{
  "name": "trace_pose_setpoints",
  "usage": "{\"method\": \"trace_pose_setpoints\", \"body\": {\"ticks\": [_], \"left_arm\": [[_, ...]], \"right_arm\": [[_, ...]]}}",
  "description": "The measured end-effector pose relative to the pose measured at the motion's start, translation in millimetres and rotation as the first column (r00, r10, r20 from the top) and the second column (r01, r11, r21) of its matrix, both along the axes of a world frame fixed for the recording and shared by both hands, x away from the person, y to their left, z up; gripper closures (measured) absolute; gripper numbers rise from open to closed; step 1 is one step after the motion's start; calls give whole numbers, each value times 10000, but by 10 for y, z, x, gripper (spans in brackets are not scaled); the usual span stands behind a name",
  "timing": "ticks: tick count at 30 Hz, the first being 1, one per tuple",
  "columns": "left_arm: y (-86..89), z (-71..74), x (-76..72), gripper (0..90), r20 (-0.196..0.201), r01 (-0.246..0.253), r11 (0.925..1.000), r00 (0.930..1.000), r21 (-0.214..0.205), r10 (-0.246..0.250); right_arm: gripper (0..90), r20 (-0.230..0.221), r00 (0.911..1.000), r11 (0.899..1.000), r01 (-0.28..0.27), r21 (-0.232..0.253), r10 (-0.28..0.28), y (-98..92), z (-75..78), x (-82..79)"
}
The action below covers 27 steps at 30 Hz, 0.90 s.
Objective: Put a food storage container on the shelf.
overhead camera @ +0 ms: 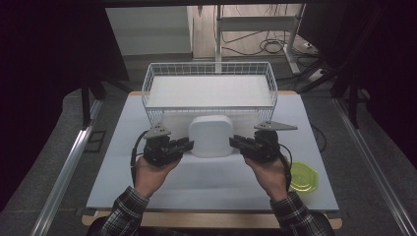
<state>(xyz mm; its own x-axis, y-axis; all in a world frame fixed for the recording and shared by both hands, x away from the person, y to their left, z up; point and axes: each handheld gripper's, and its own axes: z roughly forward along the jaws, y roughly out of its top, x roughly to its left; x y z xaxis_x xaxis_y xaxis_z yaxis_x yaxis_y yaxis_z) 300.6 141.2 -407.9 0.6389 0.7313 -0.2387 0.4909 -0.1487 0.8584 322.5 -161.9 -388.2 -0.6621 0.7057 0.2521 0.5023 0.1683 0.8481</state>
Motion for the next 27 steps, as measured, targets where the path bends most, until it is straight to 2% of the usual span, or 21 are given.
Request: {"method": "trace_pose_setpoints", "body": {"ticks": [13,23,27], "left_arm": [[45,265,116,733,460,-215,9997,9987,-150,222],[61,520,277,736,724,-190,9995,9972,-246,207],[72,611,335,740,870,-225,9995,9959,-208,242]], "right_arm": [[769,722,9974,9999,39,-96,-32,74,311,120],[766,754,9970,9996,150,225,-166,78,465,300],[763,777,9967,9996,210,206,-225,91,510,377]]}}
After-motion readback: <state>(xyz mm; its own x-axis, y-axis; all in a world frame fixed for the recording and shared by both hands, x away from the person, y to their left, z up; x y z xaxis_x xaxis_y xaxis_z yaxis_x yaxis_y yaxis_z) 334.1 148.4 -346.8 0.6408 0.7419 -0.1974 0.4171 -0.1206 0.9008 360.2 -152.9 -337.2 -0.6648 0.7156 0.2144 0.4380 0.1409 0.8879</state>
